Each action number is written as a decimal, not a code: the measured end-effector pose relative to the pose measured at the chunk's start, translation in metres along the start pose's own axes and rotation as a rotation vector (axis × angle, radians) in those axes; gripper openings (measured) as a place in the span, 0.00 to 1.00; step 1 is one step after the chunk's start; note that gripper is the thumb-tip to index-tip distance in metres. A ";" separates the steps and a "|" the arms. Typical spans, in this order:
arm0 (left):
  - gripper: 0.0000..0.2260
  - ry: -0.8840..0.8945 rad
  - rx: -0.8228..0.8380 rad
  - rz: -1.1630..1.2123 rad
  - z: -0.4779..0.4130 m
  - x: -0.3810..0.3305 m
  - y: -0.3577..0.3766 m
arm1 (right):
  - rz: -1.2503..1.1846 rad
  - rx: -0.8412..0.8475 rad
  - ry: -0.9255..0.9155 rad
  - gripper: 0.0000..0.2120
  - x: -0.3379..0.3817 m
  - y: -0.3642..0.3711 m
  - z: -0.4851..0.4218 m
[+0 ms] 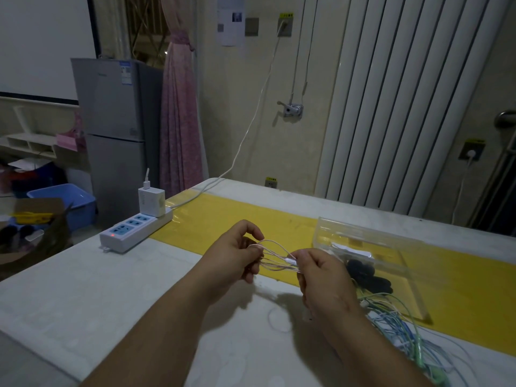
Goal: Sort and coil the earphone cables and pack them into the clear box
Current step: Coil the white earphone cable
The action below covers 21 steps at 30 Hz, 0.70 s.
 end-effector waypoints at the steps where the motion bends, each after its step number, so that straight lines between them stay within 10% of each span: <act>1: 0.06 -0.006 0.007 0.027 0.000 0.000 0.000 | 0.001 0.003 0.005 0.12 0.000 0.000 0.000; 13: 0.14 -0.042 -0.113 0.204 -0.005 0.003 -0.016 | 0.018 0.376 0.236 0.14 -0.007 0.036 0.026; 21: 0.17 -0.128 -0.114 0.255 -0.002 0.010 -0.017 | 0.406 0.306 0.003 0.15 0.004 0.031 0.015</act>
Point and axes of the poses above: each hand's wrist, its own z-axis away from the middle knuckle, its own y-axis out of the palm, x = y × z, the point moved 8 cm from there along -z, towards the middle knuckle, and after that the axes turned 13 degrees about -z, right-handed, at the moved point
